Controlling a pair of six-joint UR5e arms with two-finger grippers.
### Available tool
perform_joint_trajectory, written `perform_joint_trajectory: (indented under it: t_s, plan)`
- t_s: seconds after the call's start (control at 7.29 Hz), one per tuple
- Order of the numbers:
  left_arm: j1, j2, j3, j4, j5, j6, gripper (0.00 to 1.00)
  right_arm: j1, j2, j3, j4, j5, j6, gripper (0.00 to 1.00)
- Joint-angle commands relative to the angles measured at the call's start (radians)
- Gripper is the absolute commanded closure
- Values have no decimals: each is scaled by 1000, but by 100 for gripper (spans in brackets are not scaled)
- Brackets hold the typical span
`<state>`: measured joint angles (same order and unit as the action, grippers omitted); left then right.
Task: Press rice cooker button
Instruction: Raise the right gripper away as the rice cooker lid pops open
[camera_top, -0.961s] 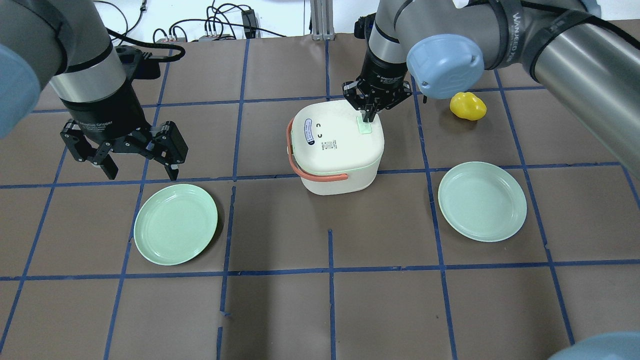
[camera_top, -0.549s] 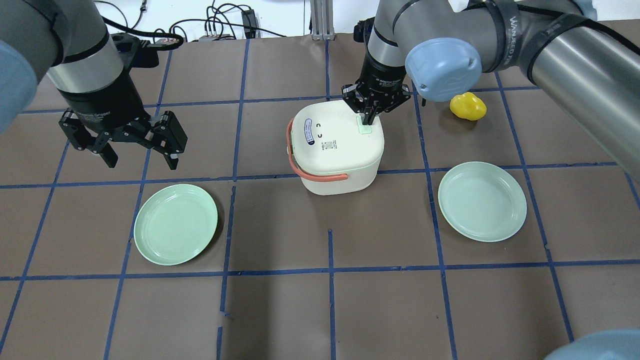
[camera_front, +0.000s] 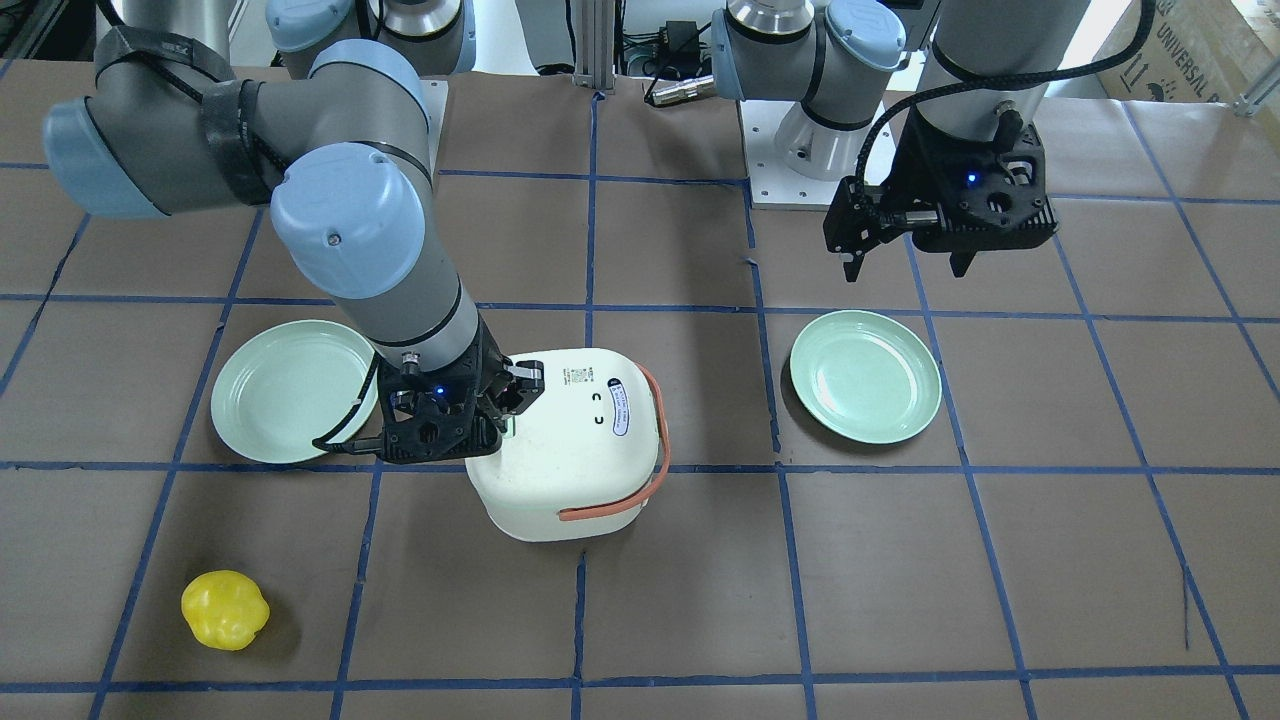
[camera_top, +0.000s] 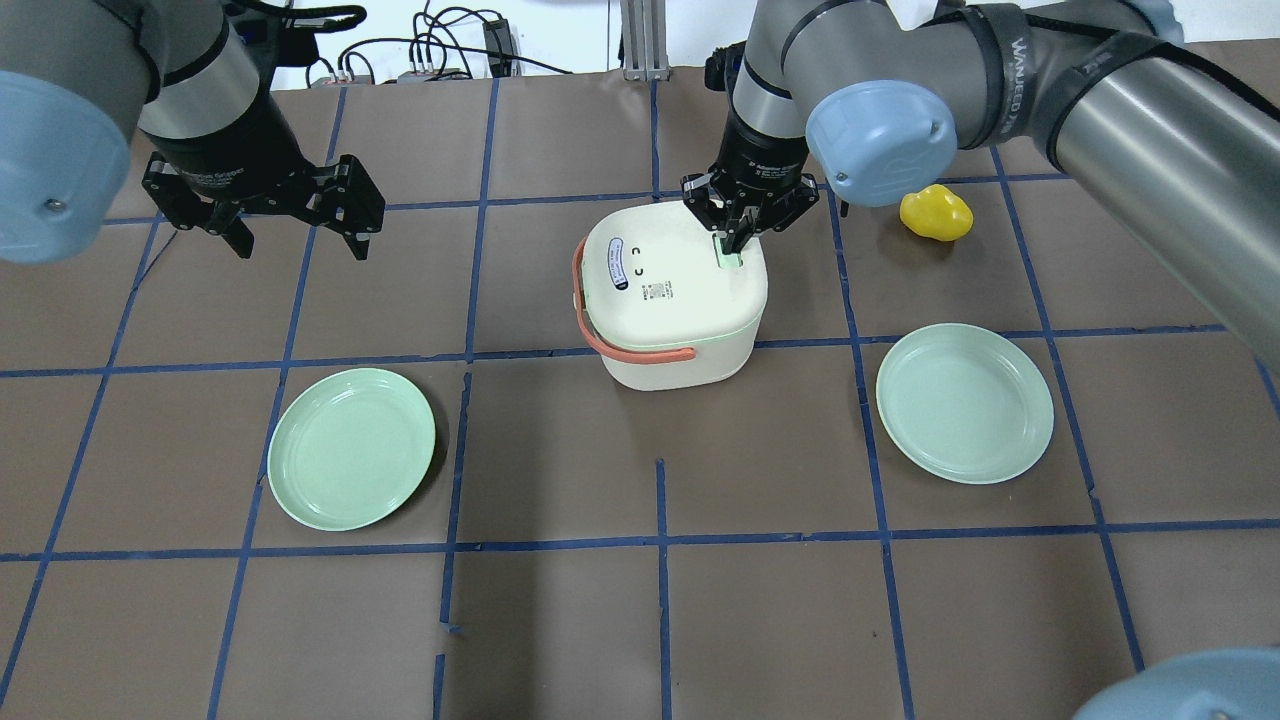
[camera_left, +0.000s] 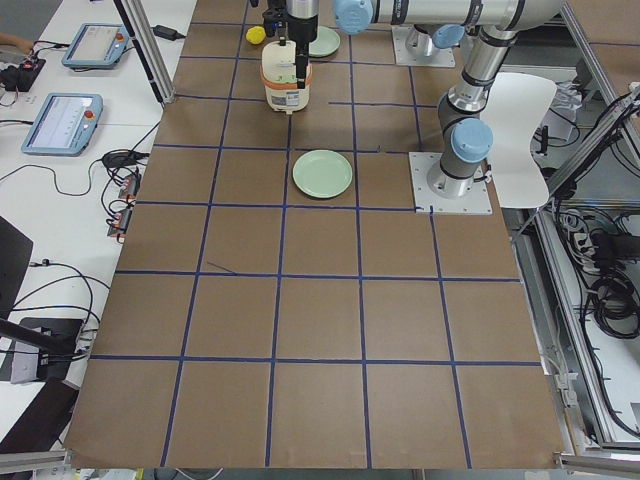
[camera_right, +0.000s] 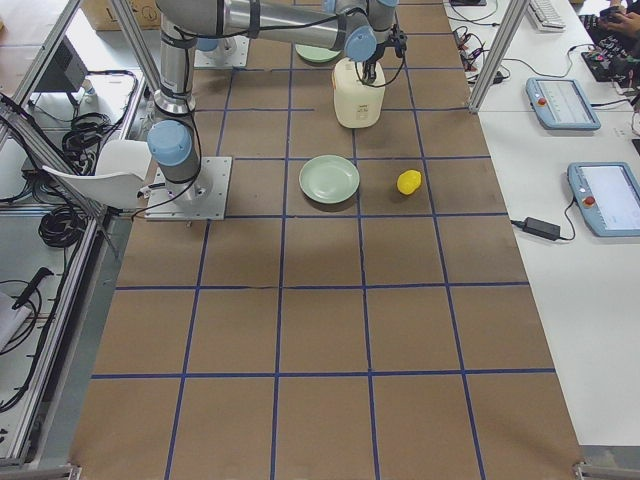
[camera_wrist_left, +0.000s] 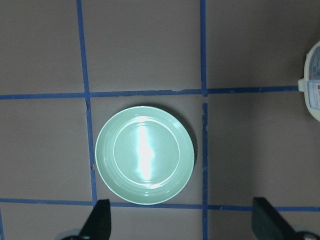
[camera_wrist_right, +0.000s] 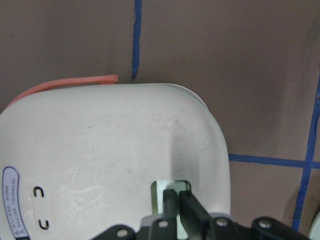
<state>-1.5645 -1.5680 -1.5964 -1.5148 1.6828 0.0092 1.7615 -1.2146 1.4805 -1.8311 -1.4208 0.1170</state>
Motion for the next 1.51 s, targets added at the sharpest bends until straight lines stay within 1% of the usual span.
perform_joint_trajectory:
  t_s: [0.0, 0.14, 0.27, 0.41, 0.55, 0.82, 0.96, 1.1, 1.37]
  plan:
    - [-6, 0, -13, 10, -27, -8, 0, -4, -14, -58, 59, -12, -4, 69]
    - [-6, -1, -16, 24, -61, -11, 0, -7, -28, -145, 172, -33, -4, 46]
    - [-6, -3, -19, 39, -66, 9, 0, -17, -29, -237, 258, -64, -14, 23]
    - [-6, -3, -19, 41, -71, 14, 0, -22, -37, -306, 307, -79, -25, 0]
    - [-6, -1, -19, 41, -72, 2, 0, -30, -61, -318, 369, -128, -31, 0]
    - [-8, -1, -19, 41, -74, 5, 0, -95, -110, -313, 464, -142, -109, 0]
    - [-9, 0, -19, 41, -115, -8, 0, -120, -135, -292, 493, -142, -141, 0]
    - [-9, -3, -19, 41, -141, -8, 0, -131, -175, -232, 495, -144, -155, 0]
    - [-9, -3, -20, 41, -141, -8, 0, -151, -281, -90, 474, -145, -155, 0]
